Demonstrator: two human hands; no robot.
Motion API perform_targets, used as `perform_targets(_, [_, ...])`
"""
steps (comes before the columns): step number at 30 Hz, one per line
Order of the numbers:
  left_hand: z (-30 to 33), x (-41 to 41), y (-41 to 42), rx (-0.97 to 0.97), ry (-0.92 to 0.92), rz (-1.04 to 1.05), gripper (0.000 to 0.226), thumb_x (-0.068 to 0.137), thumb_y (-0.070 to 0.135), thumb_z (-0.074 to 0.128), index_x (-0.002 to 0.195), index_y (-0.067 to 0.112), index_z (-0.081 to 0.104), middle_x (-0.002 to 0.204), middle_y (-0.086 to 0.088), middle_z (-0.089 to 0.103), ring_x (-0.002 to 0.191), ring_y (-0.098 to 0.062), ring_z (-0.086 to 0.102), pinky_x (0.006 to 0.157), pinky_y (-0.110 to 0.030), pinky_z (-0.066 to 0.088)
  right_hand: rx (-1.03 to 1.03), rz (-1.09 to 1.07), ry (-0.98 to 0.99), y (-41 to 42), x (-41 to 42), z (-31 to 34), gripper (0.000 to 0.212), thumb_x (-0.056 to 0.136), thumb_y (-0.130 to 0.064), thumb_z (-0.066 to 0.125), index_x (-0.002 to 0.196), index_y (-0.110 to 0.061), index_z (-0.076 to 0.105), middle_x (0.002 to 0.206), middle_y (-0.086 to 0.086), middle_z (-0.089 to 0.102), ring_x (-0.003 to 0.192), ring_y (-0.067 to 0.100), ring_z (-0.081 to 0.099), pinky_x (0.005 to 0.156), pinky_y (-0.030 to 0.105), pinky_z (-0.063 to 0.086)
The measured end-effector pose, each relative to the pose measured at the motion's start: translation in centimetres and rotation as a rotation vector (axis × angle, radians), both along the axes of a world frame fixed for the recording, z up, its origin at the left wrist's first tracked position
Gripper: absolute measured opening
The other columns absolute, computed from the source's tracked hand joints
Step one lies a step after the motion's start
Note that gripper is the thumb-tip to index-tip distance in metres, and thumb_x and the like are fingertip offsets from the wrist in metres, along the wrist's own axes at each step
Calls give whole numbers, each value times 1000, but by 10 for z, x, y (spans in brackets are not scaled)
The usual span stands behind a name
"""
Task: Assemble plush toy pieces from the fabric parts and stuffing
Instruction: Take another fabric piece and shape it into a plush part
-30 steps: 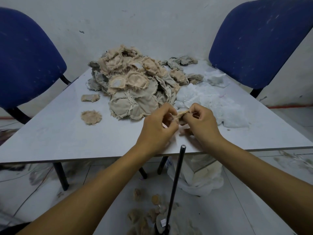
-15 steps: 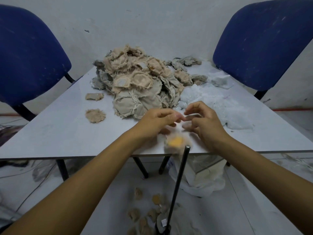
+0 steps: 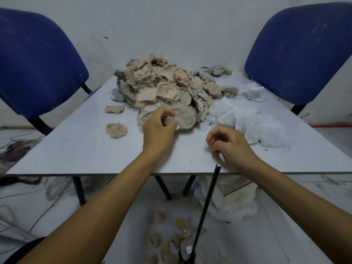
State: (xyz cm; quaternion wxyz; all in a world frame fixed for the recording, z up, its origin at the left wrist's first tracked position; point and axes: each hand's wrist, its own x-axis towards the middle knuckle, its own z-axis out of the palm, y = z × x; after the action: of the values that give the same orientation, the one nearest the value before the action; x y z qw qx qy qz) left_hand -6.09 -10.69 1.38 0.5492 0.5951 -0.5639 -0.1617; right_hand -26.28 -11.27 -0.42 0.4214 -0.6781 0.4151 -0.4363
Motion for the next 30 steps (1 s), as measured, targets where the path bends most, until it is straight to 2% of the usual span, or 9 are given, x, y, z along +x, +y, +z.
perform_targets(3, [14, -14, 10, -29, 235, -279, 26, 76, 1, 57, 85, 25, 62, 74, 7, 56, 61, -8, 48, 53, -22, 42, 6, 31, -36, 0, 3, 1, 36, 89, 0, 61, 109, -31, 61, 96, 0, 66, 83, 23, 63, 67, 33, 53])
perform_targets(6, [14, -27, 17, 8, 364, -487, 27, 64, 0, 52, 83, 15, 63, 72, -5, 52, 62, -13, 48, 51, -23, 41, -6, 86, 32, 0, 5, 3, 73, 78, -32, 73, 136, -53, 33, 119, -4, 59, 89, 18, 67, 74, 27, 54])
perform_targets(9, [10, -37, 17, 72, 393, -641, 31, 59, -1, 51, 86, 10, 63, 75, -11, 51, 67, -19, 50, 56, -25, 43, 59, 206, -145, -3, 2, 2, 97, 72, -16, 79, 148, -46, 27, 128, -6, 61, 104, 16, 69, 83, 27, 55])
perform_targets(14, [15, -34, 8, 244, 542, -721, 18, 74, 11, 55, 91, 13, 62, 84, -11, 65, 69, -26, 60, 57, -32, 46, 239, 313, -310, -10, -8, 9, 62, 74, -4, 67, 134, -17, 56, 122, 13, 65, 115, 32, 62, 90, 40, 56])
perform_targets(19, [19, -17, -11, 278, 647, -405, 17, 100, 12, 42, 101, 13, 58, 53, -2, 59, 35, -15, 48, 35, -17, 32, 317, 182, -269, -12, -5, 11, 32, 88, -34, 69, 114, -17, 74, 116, 5, 72, 107, 20, 67, 80, 32, 56])
perform_targets(22, [20, -5, -20, 364, 724, -281, 21, 97, 4, 42, 105, 11, 59, 50, -1, 57, 31, -11, 39, 33, -15, 26, 270, 35, -295, -10, -2, 9, 14, 89, -23, 73, 101, -20, 79, 101, 1, 76, 92, 15, 69, 75, 28, 57])
perform_targets(25, [22, 4, -27, 358, 498, -146, 23, 92, 9, 48, 107, 18, 63, 59, 3, 61, 41, -10, 47, 38, -18, 34, 233, -47, -426, -6, 1, 14, 25, 84, 5, 70, 81, -19, 77, 75, -3, 71, 61, 9, 63, 59, 23, 53])
perform_targets(27, [20, 7, -32, 264, 50, -62, 25, 91, 21, 54, 111, 29, 67, 91, 4, 67, 75, -11, 63, 65, -29, 52, 183, -97, -499, -8, 2, 23, 32, 84, 15, 62, 82, -17, 67, 79, -3, 68, 62, 10, 61, 56, 24, 52])
perform_targets(30, [15, 2, -33, 266, -233, -164, 25, 95, 38, 49, 107, 34, 71, 121, -16, 58, 116, -35, 54, 103, -50, 43, 206, -82, -683, -14, 1, 39, 38, 87, 20, 48, 90, -17, 57, 92, 10, 62, 71, 18, 59, 65, 32, 52])
